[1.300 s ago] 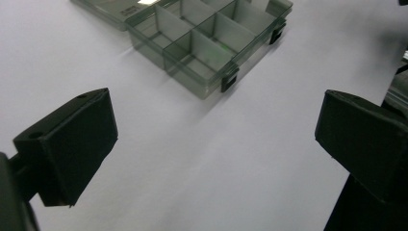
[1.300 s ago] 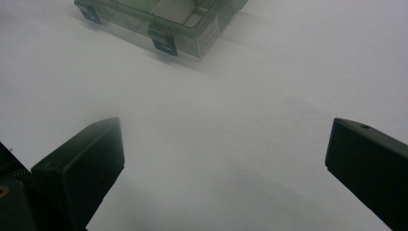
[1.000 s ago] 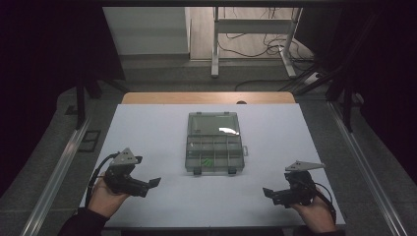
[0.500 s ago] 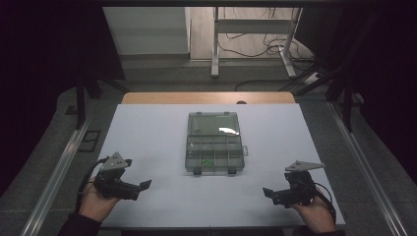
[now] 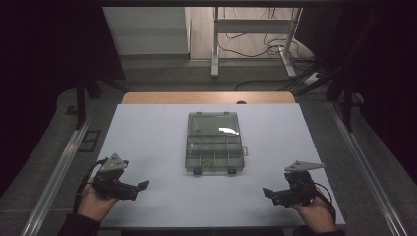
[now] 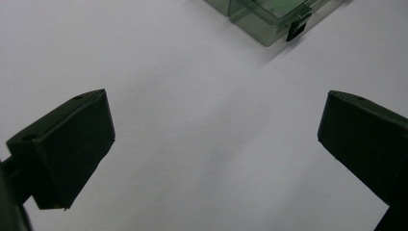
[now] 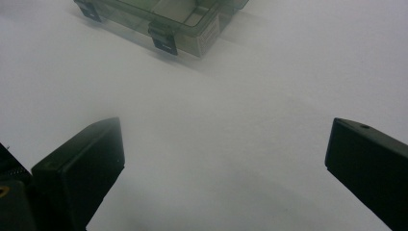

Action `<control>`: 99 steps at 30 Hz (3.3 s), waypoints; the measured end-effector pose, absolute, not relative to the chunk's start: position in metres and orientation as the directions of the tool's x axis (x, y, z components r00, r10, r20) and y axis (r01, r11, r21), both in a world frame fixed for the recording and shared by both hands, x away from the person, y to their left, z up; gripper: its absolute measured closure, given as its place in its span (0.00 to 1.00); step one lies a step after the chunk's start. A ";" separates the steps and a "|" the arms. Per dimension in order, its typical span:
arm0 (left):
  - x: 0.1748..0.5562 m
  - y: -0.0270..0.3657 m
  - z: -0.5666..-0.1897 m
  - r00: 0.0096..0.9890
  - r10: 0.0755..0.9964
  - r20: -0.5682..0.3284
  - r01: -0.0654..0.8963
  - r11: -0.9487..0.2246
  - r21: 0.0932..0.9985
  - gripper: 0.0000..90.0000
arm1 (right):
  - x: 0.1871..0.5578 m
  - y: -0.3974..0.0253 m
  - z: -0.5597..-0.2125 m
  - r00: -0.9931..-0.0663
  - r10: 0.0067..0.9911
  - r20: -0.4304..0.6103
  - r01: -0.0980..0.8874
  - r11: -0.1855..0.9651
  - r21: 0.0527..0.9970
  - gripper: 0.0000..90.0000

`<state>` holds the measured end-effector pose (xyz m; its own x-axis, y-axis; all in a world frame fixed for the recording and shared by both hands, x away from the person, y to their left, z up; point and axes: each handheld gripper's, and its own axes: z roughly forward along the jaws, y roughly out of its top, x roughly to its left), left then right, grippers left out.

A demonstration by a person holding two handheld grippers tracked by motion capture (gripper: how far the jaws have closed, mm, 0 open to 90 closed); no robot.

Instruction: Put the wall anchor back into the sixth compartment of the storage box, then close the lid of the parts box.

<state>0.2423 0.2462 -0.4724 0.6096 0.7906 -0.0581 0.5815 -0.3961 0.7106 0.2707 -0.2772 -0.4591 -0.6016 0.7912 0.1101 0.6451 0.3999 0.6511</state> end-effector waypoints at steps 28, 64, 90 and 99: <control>0.246 0.249 -0.472 0.626 0.774 -0.096 0.539 -0.340 0.771 0.01 | 0.270 -0.277 -0.457 -0.606 0.790 0.092 0.625 0.402 0.670 0.00; 0.280 0.227 -0.458 0.674 0.725 -0.144 0.534 -0.342 0.773 0.00 | 0.297 -0.252 -0.437 -0.647 0.760 0.066 0.534 0.389 0.751 0.00; 0.311 0.208 -0.453 0.688 0.712 -0.142 0.548 -0.380 0.745 0.01 | 0.329 -0.229 -0.426 -0.662 0.744 0.089 0.545 0.397 0.738 0.00; 0.325 0.199 -0.450 0.694 0.709 -0.122 0.541 -0.402 0.739 0.01 | 0.340 -0.226 -0.425 -0.655 0.751 0.089 0.553 0.395 0.734 0.00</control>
